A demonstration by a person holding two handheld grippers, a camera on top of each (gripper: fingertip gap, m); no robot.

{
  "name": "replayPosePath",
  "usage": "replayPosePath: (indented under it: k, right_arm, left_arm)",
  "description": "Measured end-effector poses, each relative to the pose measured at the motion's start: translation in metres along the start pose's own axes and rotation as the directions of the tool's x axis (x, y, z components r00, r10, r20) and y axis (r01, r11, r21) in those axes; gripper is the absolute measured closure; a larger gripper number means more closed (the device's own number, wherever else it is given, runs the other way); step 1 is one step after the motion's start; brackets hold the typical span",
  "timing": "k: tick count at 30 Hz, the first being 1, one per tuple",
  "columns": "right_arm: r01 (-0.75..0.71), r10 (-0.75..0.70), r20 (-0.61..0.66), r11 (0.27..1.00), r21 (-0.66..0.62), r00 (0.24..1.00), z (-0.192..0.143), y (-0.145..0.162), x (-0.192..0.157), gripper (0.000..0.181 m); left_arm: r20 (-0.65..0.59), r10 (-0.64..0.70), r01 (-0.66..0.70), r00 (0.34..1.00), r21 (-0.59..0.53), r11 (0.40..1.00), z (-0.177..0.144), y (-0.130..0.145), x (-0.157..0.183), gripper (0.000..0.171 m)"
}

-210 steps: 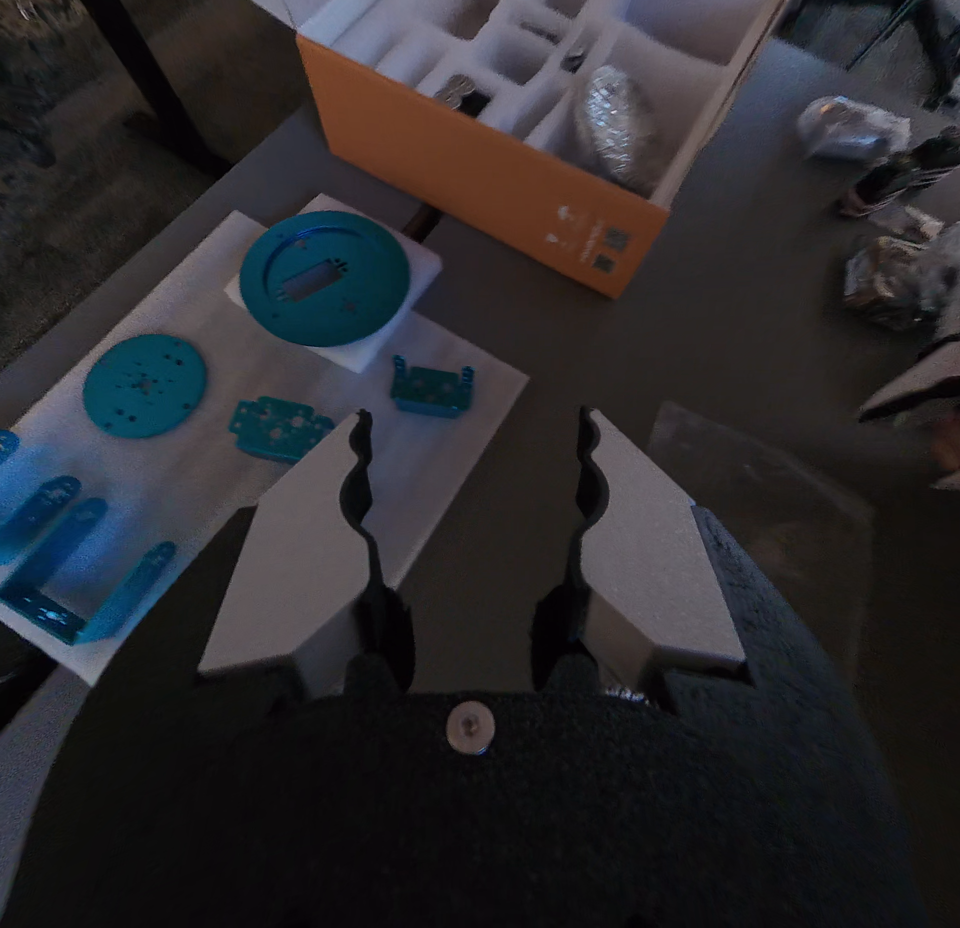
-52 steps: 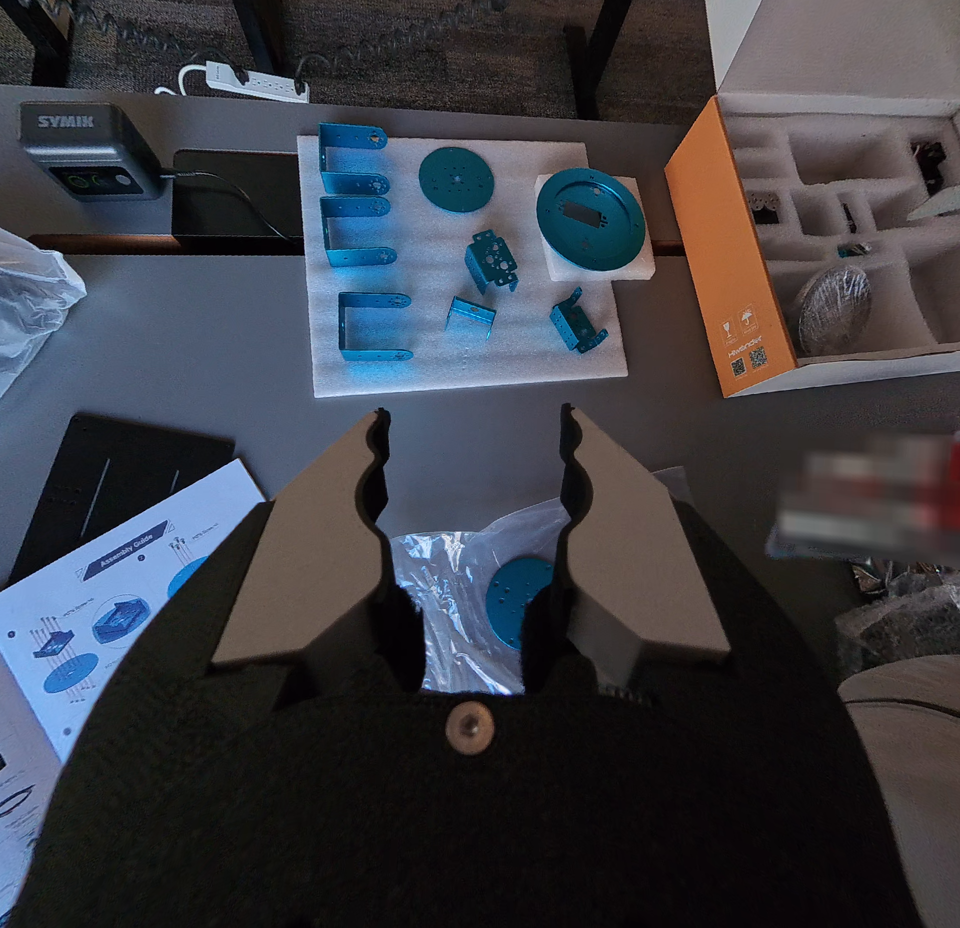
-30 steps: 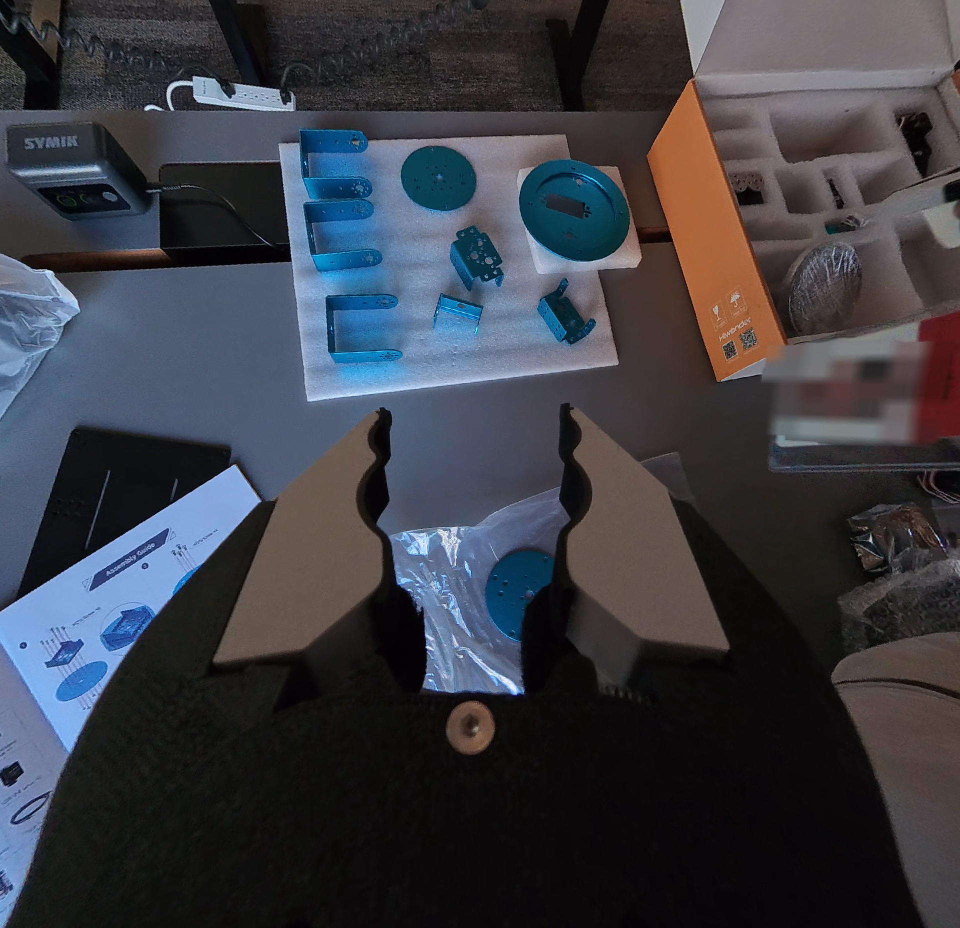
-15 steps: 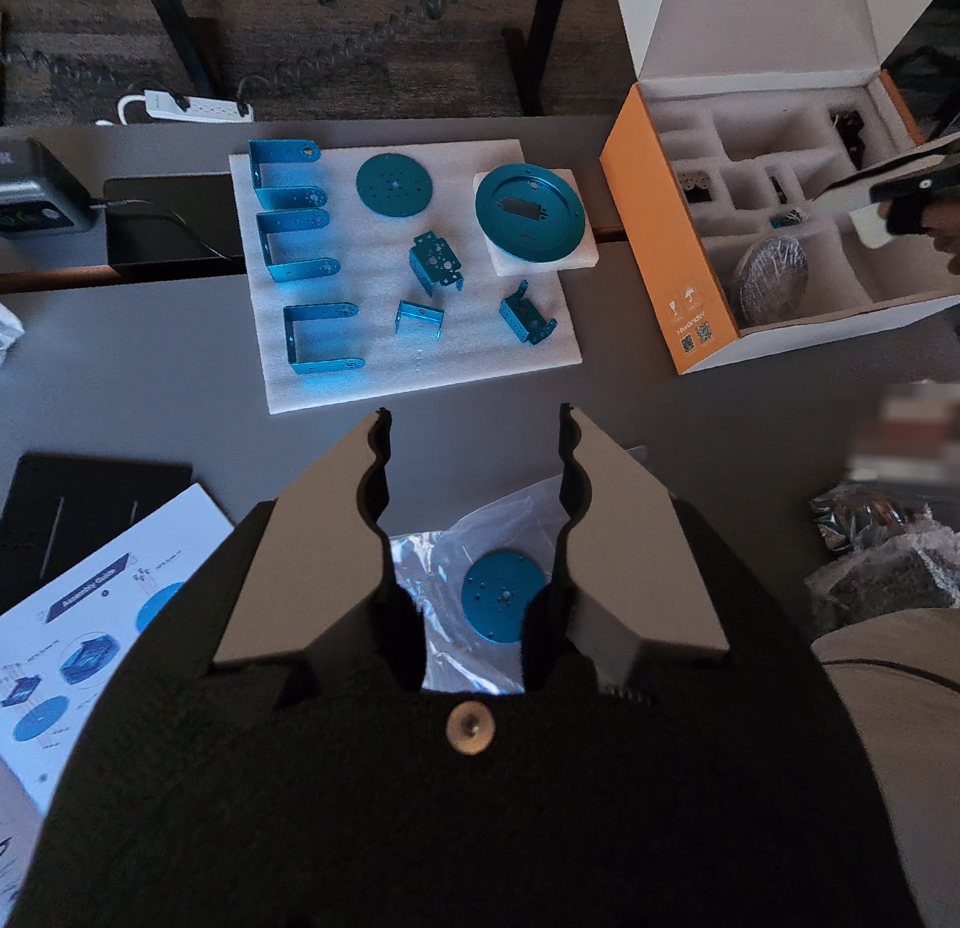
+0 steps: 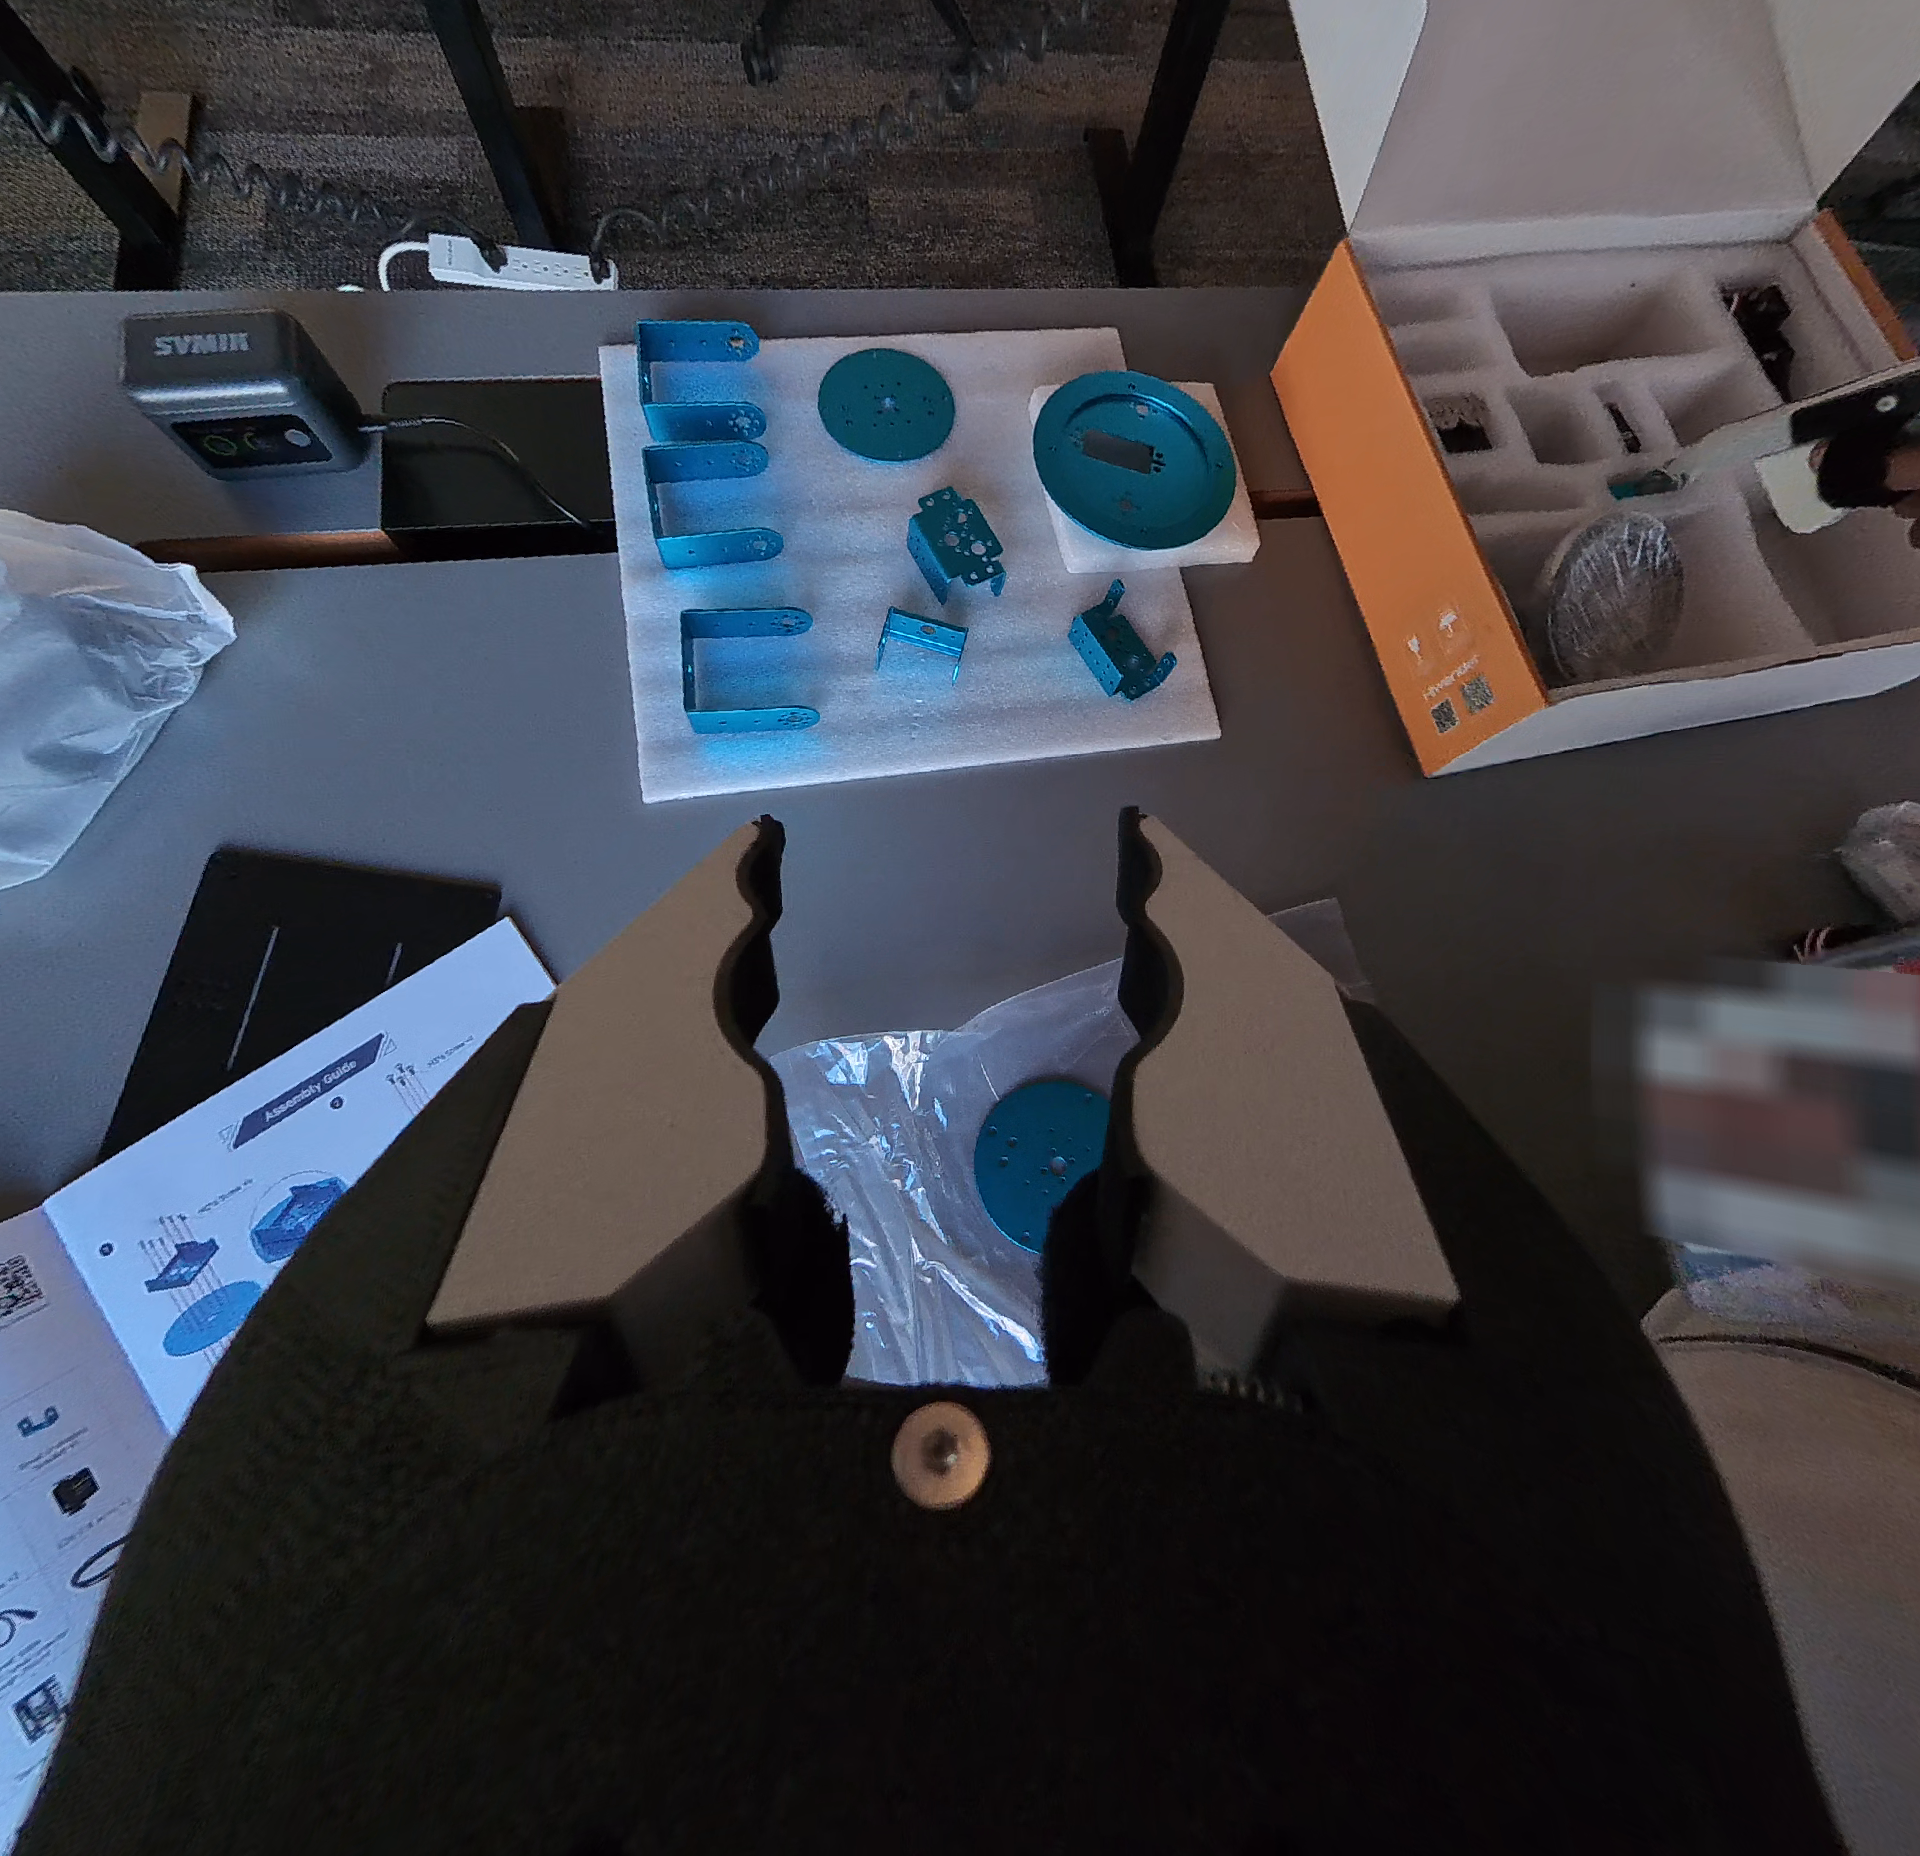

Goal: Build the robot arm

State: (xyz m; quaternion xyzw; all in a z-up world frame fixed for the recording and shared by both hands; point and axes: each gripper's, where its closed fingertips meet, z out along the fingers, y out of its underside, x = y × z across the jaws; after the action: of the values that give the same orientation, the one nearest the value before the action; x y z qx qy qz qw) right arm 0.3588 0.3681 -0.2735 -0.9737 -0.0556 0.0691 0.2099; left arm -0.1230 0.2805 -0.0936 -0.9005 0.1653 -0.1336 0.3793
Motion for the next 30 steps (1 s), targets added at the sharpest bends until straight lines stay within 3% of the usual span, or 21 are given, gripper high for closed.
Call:
replayPosePath:
  k: [3, 6, 9, 13, 16, 19, 21, 23, 30]
  right_arm:
    - [0.030, -0.030, -0.027, 0.999, -0.018, 0.999, -0.009, -0.001, 0.004, 0.180]
    - [0.214, -0.220, -0.094, 0.975, -0.064, 0.971, -0.018, -0.010, -0.002, 0.180]
    - [0.248, -0.254, -0.090, 0.966, -0.074, 0.963, -0.028, -0.012, -0.005, 0.180]
    - [0.131, -0.129, -0.055, 0.991, 0.021, 0.990, -0.059, -0.022, 0.008, 0.180]
    - [-0.022, 0.011, 0.116, 0.996, 0.092, 0.993, -0.082, -0.028, -0.002, 0.179]
    - [-0.199, 0.149, 0.295, 0.969, 0.145, 0.944, -0.105, -0.035, -0.008, 0.180]
    - [-0.341, 0.226, 0.479, 0.925, 0.166, 0.848, -0.127, -0.045, -0.020, 0.180]
    - [-0.486, 0.284, 0.657, 0.862, 0.143, 0.698, -0.153, -0.057, -0.035, 0.180]
    - [-0.671, 0.233, 0.924, 0.741, 0.034, 0.304, -0.235, -0.077, -0.074, 0.180]
  left_arm:
    - [0.002, -0.009, 0.009, 1.000, 0.006, 1.000, -0.003, 0.001, -0.001, 0.107]
    - [0.001, -0.017, 0.017, 1.000, 0.011, 1.000, -0.005, 0.003, -0.001, 0.108]
    - [-0.012, -0.021, 0.021, 1.000, 0.011, 1.000, -0.005, 0.005, 0.003, 0.108]
    - [-0.014, -0.018, 0.019, 1.000, 0.022, 1.000, -0.009, 0.004, 0.007, 0.109]
    - [-0.023, -0.025, 0.026, 0.999, 0.034, 0.999, -0.011, 0.002, 0.010, 0.109]
    - [-0.042, -0.031, 0.033, 0.999, 0.045, 0.998, -0.010, -0.001, 0.016, 0.109]
    - [-0.073, -0.033, 0.037, 0.997, 0.045, 0.998, -0.009, -0.003, 0.024, 0.109]
    - [-0.118, -0.031, 0.036, 0.993, 0.040, 0.999, -0.007, -0.004, 0.036, 0.111]
    - [-0.221, 0.063, -0.049, 0.973, 0.067, 0.997, -0.009, -0.018, 0.081, 0.111]
